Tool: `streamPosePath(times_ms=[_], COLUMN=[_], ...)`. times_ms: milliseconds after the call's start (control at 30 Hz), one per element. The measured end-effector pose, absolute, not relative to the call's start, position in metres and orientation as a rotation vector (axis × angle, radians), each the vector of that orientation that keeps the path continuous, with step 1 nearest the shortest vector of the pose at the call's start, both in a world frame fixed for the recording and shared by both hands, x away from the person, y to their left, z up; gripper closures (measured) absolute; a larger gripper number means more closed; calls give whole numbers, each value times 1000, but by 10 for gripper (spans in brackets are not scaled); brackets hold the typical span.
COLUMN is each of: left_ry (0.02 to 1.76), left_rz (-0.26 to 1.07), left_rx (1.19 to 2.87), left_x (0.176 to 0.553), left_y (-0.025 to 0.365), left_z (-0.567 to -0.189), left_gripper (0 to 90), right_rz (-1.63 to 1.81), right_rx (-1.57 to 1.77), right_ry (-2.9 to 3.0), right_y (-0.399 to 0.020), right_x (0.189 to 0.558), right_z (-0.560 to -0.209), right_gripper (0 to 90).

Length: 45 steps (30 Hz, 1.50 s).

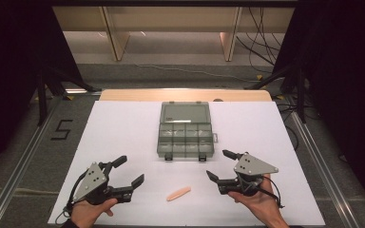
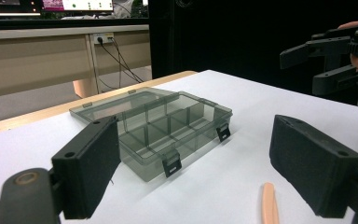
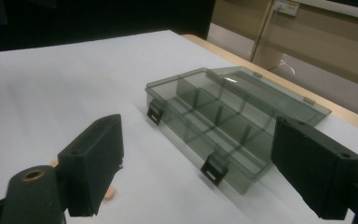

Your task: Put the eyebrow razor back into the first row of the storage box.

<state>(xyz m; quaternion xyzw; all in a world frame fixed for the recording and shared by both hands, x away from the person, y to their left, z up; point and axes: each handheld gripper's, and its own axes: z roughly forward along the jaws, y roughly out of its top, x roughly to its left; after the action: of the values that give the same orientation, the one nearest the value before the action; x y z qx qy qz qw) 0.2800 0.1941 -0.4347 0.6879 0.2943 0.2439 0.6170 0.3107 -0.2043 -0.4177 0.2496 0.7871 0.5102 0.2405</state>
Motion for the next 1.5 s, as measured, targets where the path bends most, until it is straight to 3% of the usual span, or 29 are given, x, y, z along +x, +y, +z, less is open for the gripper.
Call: streamPosePath(times_ms=[1133,1500], left_ry=[678,680], left_rz=[560,558], left_rx=[1584,1583], left_x=[280,280], left_y=[194,194], left_z=[-435,-435], left_gripper=[162,162], right_rz=[1230,1059], right_rx=[438,297], right_ry=[2434,2644], right_y=[-154,-133], right_x=[333,338], right_z=[-419,-424], right_gripper=[178,213])
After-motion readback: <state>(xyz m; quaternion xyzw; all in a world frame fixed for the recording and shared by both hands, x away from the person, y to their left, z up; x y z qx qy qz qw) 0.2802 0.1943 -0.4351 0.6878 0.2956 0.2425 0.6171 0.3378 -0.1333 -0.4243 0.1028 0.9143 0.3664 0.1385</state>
